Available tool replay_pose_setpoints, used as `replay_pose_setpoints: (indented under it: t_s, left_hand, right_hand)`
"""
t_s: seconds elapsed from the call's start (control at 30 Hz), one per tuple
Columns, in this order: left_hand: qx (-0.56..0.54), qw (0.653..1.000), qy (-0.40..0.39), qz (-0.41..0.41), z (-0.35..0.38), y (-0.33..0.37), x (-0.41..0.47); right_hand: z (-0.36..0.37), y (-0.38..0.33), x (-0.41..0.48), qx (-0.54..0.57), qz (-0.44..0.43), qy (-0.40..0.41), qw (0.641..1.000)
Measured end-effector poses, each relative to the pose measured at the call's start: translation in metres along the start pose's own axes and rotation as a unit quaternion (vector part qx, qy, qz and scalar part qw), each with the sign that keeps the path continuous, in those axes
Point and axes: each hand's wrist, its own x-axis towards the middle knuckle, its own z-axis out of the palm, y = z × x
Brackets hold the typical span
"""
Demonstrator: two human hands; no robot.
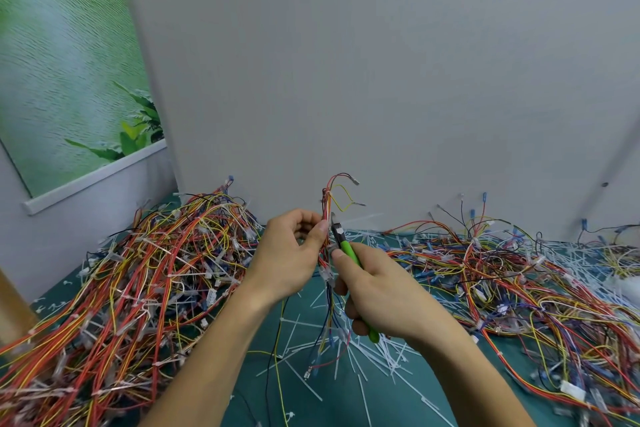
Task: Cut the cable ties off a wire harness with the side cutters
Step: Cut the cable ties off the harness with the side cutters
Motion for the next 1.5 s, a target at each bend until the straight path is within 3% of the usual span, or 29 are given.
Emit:
replay_pose_setpoints:
  t_s: [0.3, 0.6, 0.8, 1.1, 1.5]
  left_hand:
    - [-0.036, 0.999, 0.031, -0.003, 0.006, 0.001, -0.003]
    - [-0.033, 0.998, 0.044, 0.008, 0.012, -0.001, -0.005]
    - [-0.042, 0.998, 0.047, 0.014, 0.011, -0.002, -0.003]
    - [-0.065, 0.996, 0.054, 0.008, 0.009, -0.004, -0.001]
    - [-0.044, 0.997, 0.063, 0.030, 0.013, -0.001, -0.005]
  right_hand:
    - [0.000, -0.002, -0.001, 0.064, 0.014, -0.014, 0.998]
    - [-0.003, -0.003, -0.002, -0.008, 0.027, -0.020, 0.999]
    - [-0.002, -0.003, -0.002, -0.035, -0.003, 0.017, 0.999]
    - [-0.003, 0.001, 0.000, 0.088, 0.014, -0.025, 0.996]
    - [-0.008, -0.002, -0.003, -0.001, 0.013, -0.036, 0.999]
